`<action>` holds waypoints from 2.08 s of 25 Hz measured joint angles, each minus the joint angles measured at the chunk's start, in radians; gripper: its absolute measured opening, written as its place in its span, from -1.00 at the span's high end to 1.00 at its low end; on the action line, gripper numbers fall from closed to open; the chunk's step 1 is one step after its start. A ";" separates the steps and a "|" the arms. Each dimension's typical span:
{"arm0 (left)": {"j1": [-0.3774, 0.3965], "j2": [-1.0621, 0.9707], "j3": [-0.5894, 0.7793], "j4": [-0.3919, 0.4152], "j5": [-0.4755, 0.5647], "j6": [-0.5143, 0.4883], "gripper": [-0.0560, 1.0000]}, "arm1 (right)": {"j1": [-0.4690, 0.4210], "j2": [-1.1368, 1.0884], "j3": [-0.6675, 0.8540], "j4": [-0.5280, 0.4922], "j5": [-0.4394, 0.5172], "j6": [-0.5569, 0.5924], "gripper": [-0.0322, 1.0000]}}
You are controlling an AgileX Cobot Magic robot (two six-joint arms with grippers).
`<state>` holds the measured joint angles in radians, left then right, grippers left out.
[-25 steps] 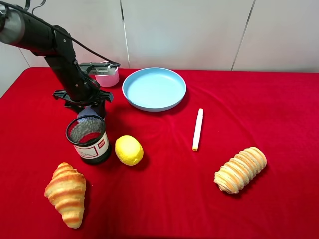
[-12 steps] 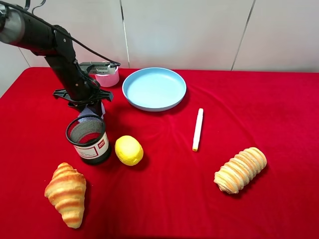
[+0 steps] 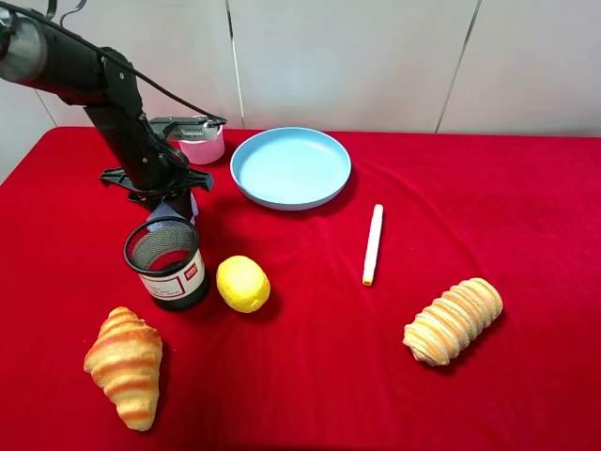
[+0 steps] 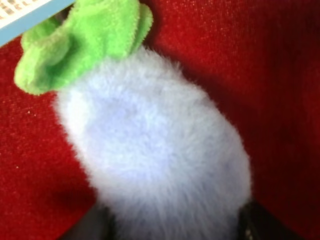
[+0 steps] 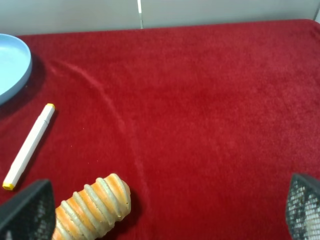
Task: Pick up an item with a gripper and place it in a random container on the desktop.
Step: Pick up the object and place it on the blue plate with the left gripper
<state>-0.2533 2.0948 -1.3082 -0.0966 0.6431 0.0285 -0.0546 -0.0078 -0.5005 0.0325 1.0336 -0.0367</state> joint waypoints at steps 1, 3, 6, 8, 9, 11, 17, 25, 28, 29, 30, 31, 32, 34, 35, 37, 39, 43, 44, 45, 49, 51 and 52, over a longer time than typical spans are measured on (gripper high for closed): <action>0.000 -0.002 0.000 0.000 0.000 0.000 0.17 | 0.000 0.000 0.000 0.000 0.000 0.000 -0.40; 0.000 -0.011 0.000 0.000 0.001 0.000 0.17 | 0.000 0.000 0.000 0.000 0.000 0.000 -0.40; 0.000 -0.032 0.000 0.000 0.001 0.000 0.17 | 0.000 0.000 0.000 0.000 0.000 0.000 -0.40; 0.000 -0.044 0.000 0.000 0.001 0.000 0.18 | 0.000 0.000 0.000 0.000 0.000 0.000 -0.40; 0.000 -0.046 0.000 0.000 0.001 0.000 0.18 | 0.000 0.000 0.000 0.000 0.000 0.000 -0.40; 0.000 -0.053 0.000 0.000 0.004 -0.001 0.18 | 0.000 0.000 0.000 0.000 0.000 0.000 -0.40; 0.000 -0.092 0.000 0.000 0.017 -0.029 0.18 | 0.000 0.000 0.000 0.000 0.000 0.000 -0.40; -0.007 -0.126 -0.100 0.002 0.157 -0.060 0.18 | 0.000 0.000 0.000 0.000 0.000 0.000 -0.40; -0.033 -0.126 -0.164 0.032 0.203 -0.092 0.18 | 0.000 0.000 0.000 0.000 0.000 0.000 -0.40; -0.046 -0.126 -0.188 0.048 0.216 -0.108 0.18 | 0.000 0.000 0.000 0.000 0.000 0.000 -0.40; -0.060 -0.126 -0.206 0.065 0.225 -0.128 0.18 | 0.000 0.000 0.000 0.000 0.000 0.000 -0.40; -0.073 -0.126 -0.228 0.084 0.234 -0.148 0.18 | 0.000 0.000 0.000 0.000 0.000 0.000 -0.40; -0.088 -0.126 -0.249 0.097 0.239 -0.168 0.18 | 0.000 0.000 0.000 0.000 0.000 0.000 -0.40; -0.115 -0.126 -0.285 0.133 0.246 -0.201 0.18 | 0.000 0.000 0.000 0.000 0.000 0.000 -0.40; -0.129 -0.126 -0.303 0.146 0.249 -0.219 0.18 | 0.000 0.000 0.000 0.000 0.000 0.000 -0.40; -0.152 -0.126 -0.334 0.160 0.252 -0.243 0.18 | 0.000 0.000 0.000 0.000 0.000 0.000 -0.40; -0.168 -0.126 -0.361 0.163 0.252 -0.264 0.18 | 0.000 0.000 0.000 0.000 0.000 0.000 -0.40; -0.194 -0.126 -0.391 0.167 0.251 -0.290 0.18 | 0.000 0.000 0.000 0.000 0.000 0.000 -0.40; -0.201 -0.124 -0.396 0.167 0.249 -0.292 0.18 | 0.000 0.000 0.000 0.000 0.000 0.000 -0.40; -0.206 -0.120 -0.406 0.167 0.249 -0.295 0.18 | 0.000 0.000 0.000 0.000 0.000 0.000 -0.40; -0.236 -0.073 -0.465 0.169 0.247 -0.298 0.18 | 0.000 0.000 0.000 0.000 0.000 0.000 -0.40; -0.253 -0.038 -0.499 0.169 0.247 -0.298 0.18 | 0.000 0.000 0.000 0.000 0.000 0.000 -0.40; -0.259 -0.022 -0.519 0.169 0.247 -0.298 0.18 | 0.000 0.000 0.000 0.000 0.000 0.000 -0.40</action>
<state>-0.5120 2.0725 -1.8268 0.0724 0.8900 -0.2695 -0.0546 -0.0078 -0.5005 0.0325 1.0336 -0.0367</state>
